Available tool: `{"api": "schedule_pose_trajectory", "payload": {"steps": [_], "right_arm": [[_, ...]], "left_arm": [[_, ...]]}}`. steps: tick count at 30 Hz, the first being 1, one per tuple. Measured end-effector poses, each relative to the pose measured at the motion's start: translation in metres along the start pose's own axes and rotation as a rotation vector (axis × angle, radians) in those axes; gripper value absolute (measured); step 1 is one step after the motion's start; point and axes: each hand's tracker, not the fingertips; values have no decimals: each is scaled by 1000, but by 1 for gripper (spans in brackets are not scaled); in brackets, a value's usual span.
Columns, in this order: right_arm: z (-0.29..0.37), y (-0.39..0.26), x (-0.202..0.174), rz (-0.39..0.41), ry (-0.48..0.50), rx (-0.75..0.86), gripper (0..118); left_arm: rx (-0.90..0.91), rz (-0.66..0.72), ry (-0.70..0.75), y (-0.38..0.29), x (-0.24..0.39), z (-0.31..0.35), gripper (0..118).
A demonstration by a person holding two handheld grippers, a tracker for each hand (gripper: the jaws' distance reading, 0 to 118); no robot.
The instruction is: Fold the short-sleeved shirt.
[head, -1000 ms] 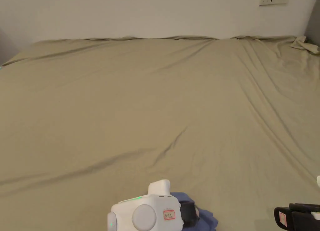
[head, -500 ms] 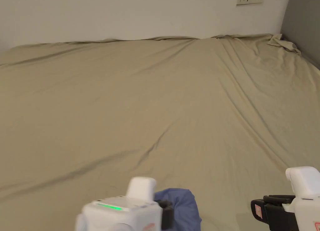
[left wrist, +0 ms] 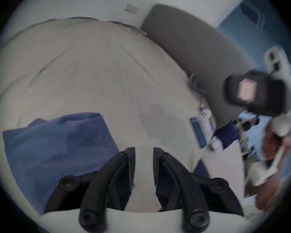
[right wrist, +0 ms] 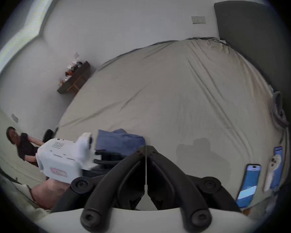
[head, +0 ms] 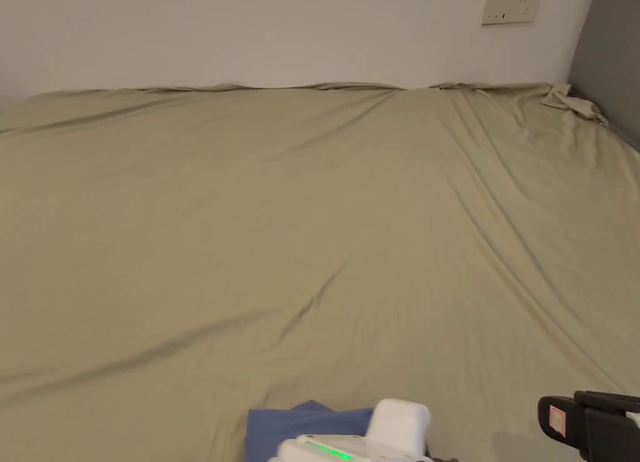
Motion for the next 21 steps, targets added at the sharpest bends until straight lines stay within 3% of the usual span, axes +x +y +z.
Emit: {"api": "schedule_pose_trajectory", "payload": {"steps": [6,8,10,11,13,14,16,17,19,21], "right_arm": [[-83,-17,2,-93,447,-157,3],[-123,-29,5,-151,484,-242,3],[-162,-42,11,-165,403,-319,3],[-182,-49,13,-162,326,-373,3],[-212,-64,23,-158,157,-467,3],[-224,-72,35,-224,127,-504,3],[-220,-71,58,-497,364,-429,3],[-219,-75,67,-553,345,-446,3],[-215,-78,69,-518,342,-432,3],[-207,-77,64,-420,323,-419,3]], "left_arm": [[190,224,78,-24,-102,111,25],[162,235,154,-33,-126,127,29],[138,255,194,-39,-142,131,101],[132,269,186,-42,-150,128,118],[158,311,124,-47,-155,115,118],[145,318,121,-49,-155,102,118],[145,314,89,-49,-154,83,118],[121,305,90,-47,-150,85,118],[47,268,142,-44,-148,68,118],[-7,246,164,-44,-151,48,115]]}}
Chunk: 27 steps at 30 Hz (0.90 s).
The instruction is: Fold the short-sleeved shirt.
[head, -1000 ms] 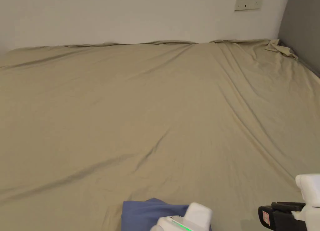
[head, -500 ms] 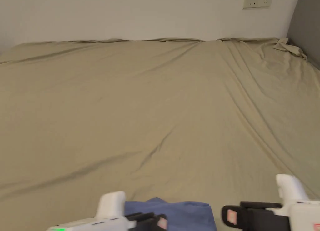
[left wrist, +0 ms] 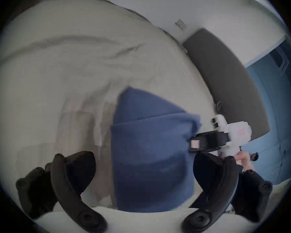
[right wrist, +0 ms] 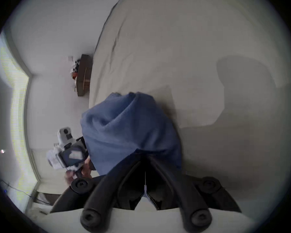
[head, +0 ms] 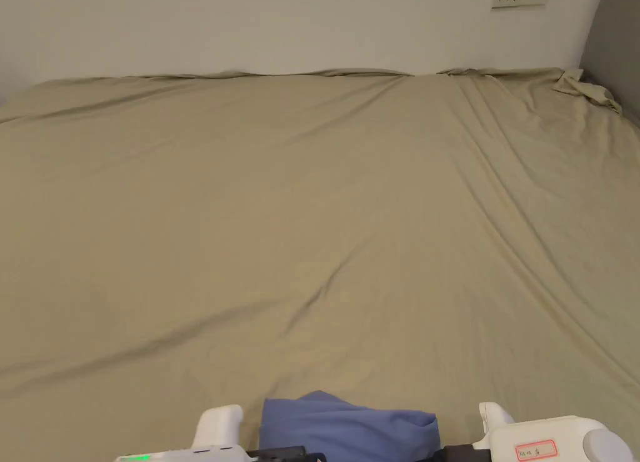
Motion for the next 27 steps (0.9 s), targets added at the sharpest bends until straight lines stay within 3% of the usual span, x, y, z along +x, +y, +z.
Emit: {"api": "schedule_pose_trajectory", "payload": {"steps": [2,3,4,5,7,11,13,16,18,23,27], "right_arm": [[3,0,-2,18,-13,-5,3],[4,1,-1,13,-13,-8,3],[3,-2,-4,2,-5,-9,3],[5,-2,-3,-15,2,-9,3],[10,-4,-5,-38,25,0,3],[29,-11,-22,-4,141,41,3],[41,-14,-34,24,197,51,3],[60,-18,-55,104,218,64,3],[69,-20,-64,133,220,74,3],[79,-23,-74,139,224,89,3],[77,-31,-90,134,183,92,3]], "left_arm": [[-12,44,-9,-1,-3,-13,114],[40,81,-36,-1,-2,-8,108],[56,114,-98,2,-2,-3,81],[47,129,-43,4,1,2,61],[34,98,-67,5,3,15,54],[75,229,-277,4,-19,60,48],[120,267,-306,3,-44,96,48],[203,280,-198,3,-96,164,48],[292,371,-112,-1,-140,210,48],[542,644,77,-35,-251,300,48],[624,776,198,-73,-276,312,48]]}}
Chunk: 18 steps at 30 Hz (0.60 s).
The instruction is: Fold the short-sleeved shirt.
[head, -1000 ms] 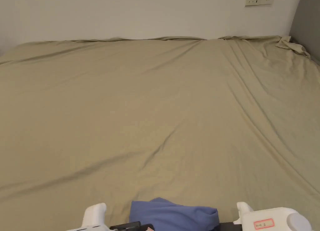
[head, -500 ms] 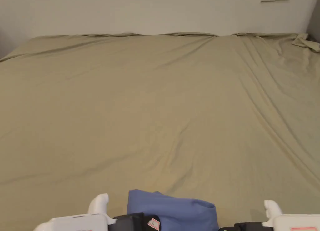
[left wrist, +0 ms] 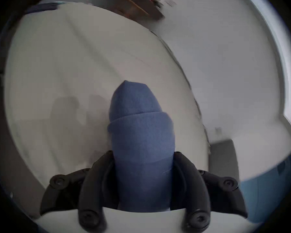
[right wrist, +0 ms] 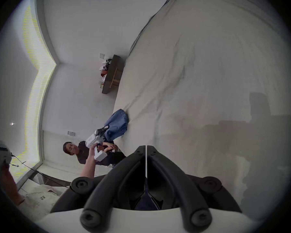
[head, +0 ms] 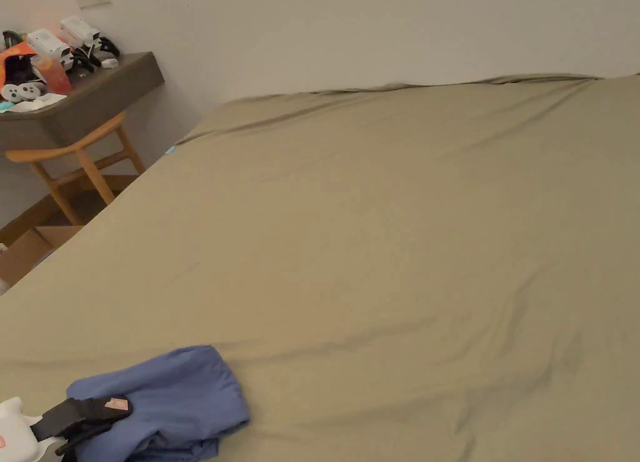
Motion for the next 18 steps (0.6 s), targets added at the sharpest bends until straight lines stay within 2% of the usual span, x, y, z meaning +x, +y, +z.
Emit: {"api": "schedule_pose_trajectory", "payload": {"steps": [1,2,3,4,5,6,7,8,9,10,15,16,17,18], "right_arm": [[0,-1,-1,-4,-5,1,3],[-1,-2,-2,-6,-9,1,3],[-1,-3,-3,-7,-10,2,3],[0,-2,-2,-8,-14,3,3],[0,-1,-2,-10,-25,7,3],[0,0,-4,-12,-42,15,3],[1,1,-7,-10,-76,26,3],[4,4,-9,2,-128,42,3],[8,7,-13,24,-172,60,3],[12,11,-20,55,-231,84,3],[54,51,-63,200,-425,246,3],[63,59,-75,231,-457,286,3],[80,75,-85,280,-501,345,3],[90,85,-99,321,-529,391,3]], "left_arm": [[21,25,73,-5,-7,1,48],[34,42,115,-11,-12,-2,54],[24,27,133,-17,-15,-7,94],[13,10,158,-24,-15,-12,94],[4,-34,221,-31,-7,-19,104],[-5,-79,296,-29,-6,-20,118],[61,-130,257,-34,7,-19,118],[66,-191,285,-37,22,-20,118],[71,-188,288,-40,37,-18,118],[80,-241,280,-17,40,-5,118],[70,-519,137,-11,164,11,118],[45,-552,88,-10,187,16,110],[77,-621,-21,-16,229,26,87],[109,-670,-41,-22,261,32,24]]}}
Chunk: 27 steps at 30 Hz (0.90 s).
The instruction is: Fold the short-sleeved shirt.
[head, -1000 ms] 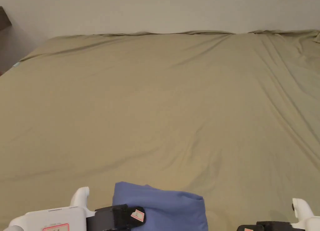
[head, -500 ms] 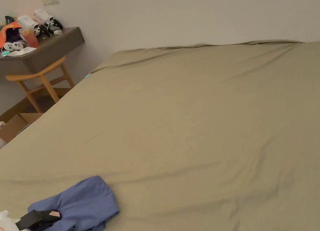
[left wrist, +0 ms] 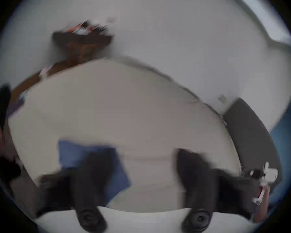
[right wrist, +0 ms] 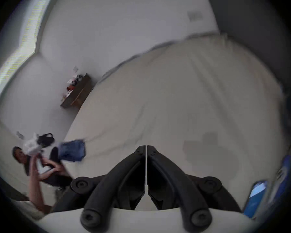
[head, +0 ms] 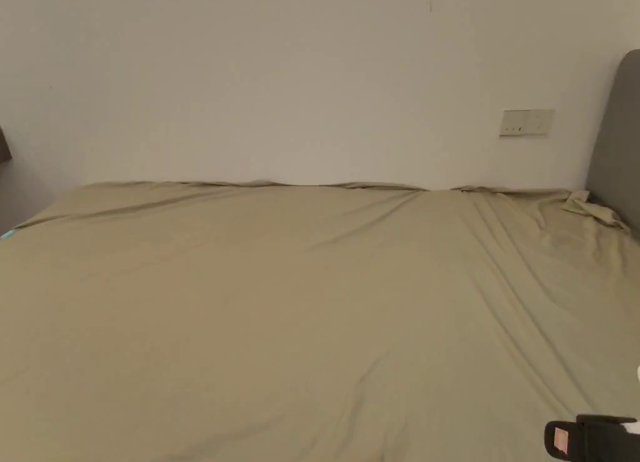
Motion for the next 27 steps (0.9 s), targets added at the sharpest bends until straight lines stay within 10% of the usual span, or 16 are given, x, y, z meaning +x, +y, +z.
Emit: {"api": "schedule_pose_trajectory", "payload": {"steps": [1,8,14,27], "right_arm": [[10,18,-5,17,-25,50,3],[66,96,-56,237,-351,443,3],[72,86,-88,269,-340,594,4],[60,71,-93,275,-319,536,4]], "left_arm": [[25,-80,28,19,32,2,0],[455,-501,167,59,213,18,0],[590,-316,97,22,281,-6,0],[466,-370,13,4,314,-8,0]]}}
